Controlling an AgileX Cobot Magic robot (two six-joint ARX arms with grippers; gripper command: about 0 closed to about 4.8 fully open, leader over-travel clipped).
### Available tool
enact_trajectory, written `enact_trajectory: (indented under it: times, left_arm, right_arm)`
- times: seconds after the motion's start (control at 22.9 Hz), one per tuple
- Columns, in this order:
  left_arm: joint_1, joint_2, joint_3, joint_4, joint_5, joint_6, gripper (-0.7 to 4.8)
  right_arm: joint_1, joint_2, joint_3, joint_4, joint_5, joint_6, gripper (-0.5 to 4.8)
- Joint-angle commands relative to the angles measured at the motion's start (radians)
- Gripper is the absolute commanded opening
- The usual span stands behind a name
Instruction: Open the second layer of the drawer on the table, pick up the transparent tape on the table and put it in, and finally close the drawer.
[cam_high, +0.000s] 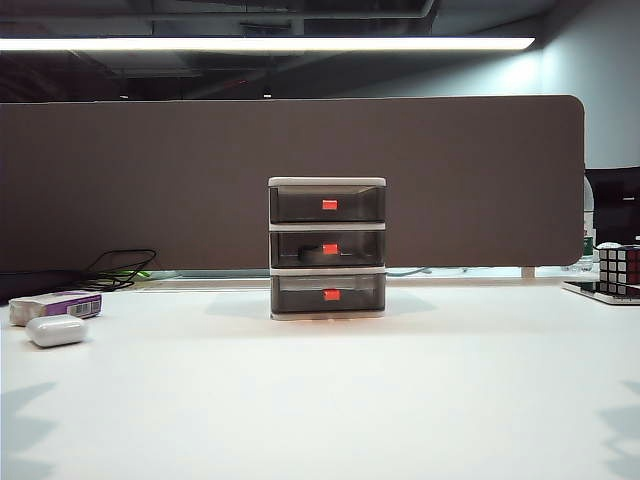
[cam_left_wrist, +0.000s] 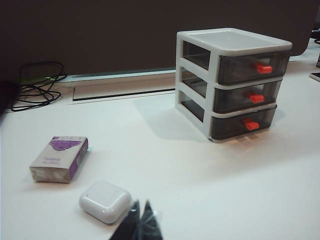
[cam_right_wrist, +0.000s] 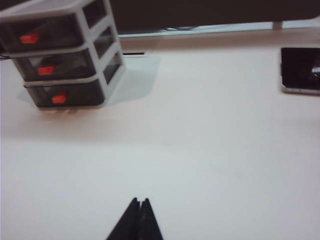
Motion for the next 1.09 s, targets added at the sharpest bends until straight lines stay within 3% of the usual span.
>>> enact_trajectory:
  times: [0.04, 0.26, 0.39, 0.57, 0.7, 1.09]
  left_arm:
    - [0.070, 0.000, 0.005, 0.017, 0.108, 0.002, -0.06]
    - [0.221, 0.000, 0.005, 0.039, 0.229, -0.027, -0.06]
    - [0.340, 0.000, 0.005, 0.048, 0.383, -0.027, -0.06]
    - [0.442, 0.000, 0.005, 0.075, 0.406, -0.019, -0.06]
    - [0.504, 0.000, 0.006, 0.078, 0.448, -0.024, -0.06]
    - [0.508, 0.000, 0.006, 0.063, 0.393, -0.024, -0.05]
  right_arm:
    - [-0.030, 0.001, -0.006, 0.019, -0.032, -0.011, -0.05]
    - [-0.045, 0.001, -0.006, 0.066, -0.044, -0.028, -0.05]
    - [-0.046, 0.001, -0.006, 0.090, -0.020, -0.032, -0.05]
    - [-0.046, 0.001, -0.006, 0.105, 0.130, -0.033, -0.05]
    - [-0.046, 0.001, -0.006, 0.118, 0.138, -0.032, -0.05]
    - [-0.045, 0.001, -0.006, 0.117, 0.134, -0.028, -0.05]
